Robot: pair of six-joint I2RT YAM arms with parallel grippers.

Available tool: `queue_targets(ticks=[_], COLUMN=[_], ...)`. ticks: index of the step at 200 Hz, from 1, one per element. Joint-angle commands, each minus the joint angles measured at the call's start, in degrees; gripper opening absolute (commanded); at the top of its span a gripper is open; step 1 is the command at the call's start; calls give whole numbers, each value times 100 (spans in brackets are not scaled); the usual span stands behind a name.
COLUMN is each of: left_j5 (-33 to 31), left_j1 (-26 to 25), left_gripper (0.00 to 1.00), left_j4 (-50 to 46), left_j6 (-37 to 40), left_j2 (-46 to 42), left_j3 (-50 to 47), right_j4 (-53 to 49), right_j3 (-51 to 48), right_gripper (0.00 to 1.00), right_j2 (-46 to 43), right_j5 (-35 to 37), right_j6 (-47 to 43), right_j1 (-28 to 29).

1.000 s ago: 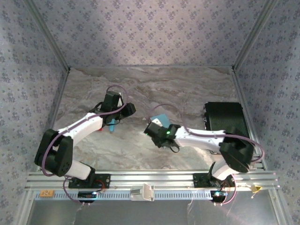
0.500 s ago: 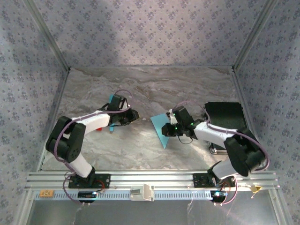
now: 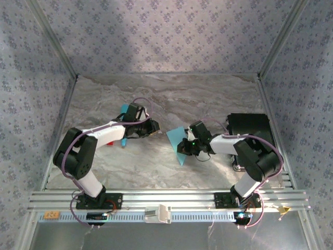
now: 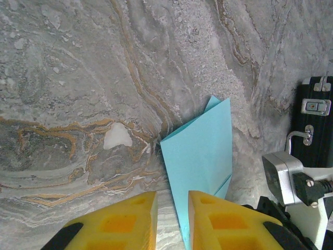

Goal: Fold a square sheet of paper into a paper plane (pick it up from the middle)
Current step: Fold the wing for the fifth time at the center of the table.

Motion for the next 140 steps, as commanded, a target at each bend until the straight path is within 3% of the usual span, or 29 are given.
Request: queue_targets(ticks=[1, 61, 91, 140], left_j5=[143, 131, 121, 183], left_j1=[-39, -34, -34, -101], left_gripper=[22, 21, 20, 19], left_j4=[86, 185, 203, 273], left_j6=[46, -8, -25, -25], left_j2=[63, 0, -8, -9], left_j3=[110, -26, -35, -6], right_j4=[85, 1563, 1512, 2339], right_j3=[-262, -714, -547, -570], right_gripper=[9, 8, 7, 6], right_j2=[191, 250, 336, 417], right_j5=[446, 1095, 1352, 1348], right_j6=[760, 2692, 2856, 3174], right_j1=[134, 616, 806, 964])
